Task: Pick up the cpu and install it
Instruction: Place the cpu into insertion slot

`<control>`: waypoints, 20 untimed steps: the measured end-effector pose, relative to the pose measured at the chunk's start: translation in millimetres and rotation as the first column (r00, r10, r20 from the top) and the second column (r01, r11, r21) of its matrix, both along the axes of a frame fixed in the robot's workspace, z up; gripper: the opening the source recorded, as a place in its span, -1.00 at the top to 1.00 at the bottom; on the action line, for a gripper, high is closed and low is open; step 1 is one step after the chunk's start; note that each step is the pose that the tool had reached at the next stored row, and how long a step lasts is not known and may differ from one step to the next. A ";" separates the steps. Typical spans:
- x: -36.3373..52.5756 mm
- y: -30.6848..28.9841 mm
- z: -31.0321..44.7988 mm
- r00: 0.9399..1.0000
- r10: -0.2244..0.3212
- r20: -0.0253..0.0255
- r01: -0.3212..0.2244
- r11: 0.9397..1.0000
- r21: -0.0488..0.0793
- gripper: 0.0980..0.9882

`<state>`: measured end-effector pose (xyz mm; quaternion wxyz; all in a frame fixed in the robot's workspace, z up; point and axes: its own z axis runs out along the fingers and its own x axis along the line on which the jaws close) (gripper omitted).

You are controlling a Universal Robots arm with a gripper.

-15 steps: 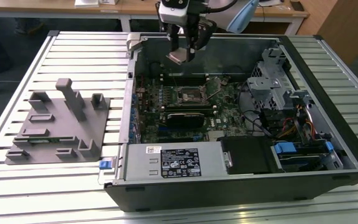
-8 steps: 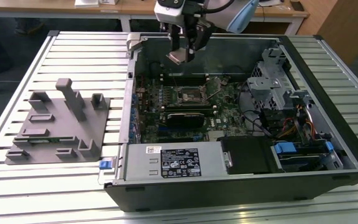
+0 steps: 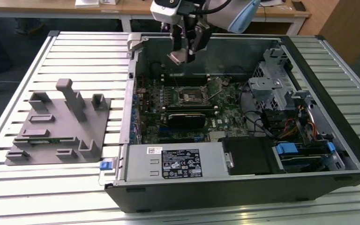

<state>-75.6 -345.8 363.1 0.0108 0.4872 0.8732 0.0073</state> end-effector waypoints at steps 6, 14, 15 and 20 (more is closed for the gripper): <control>0.0 0.0 -0.3 0.997 -0.071 0.000 0.071 0.997 0.000 0.03; 0.0 0.1 -0.8 0.987 -0.162 0.000 0.162 0.987 0.000 0.03; 0.0 0.1 -0.8 0.985 -0.173 0.000 0.173 0.985 0.000 0.03; 0.0 0.1 -1.1 0.974 -0.228 0.000 0.228 0.974 0.000 0.03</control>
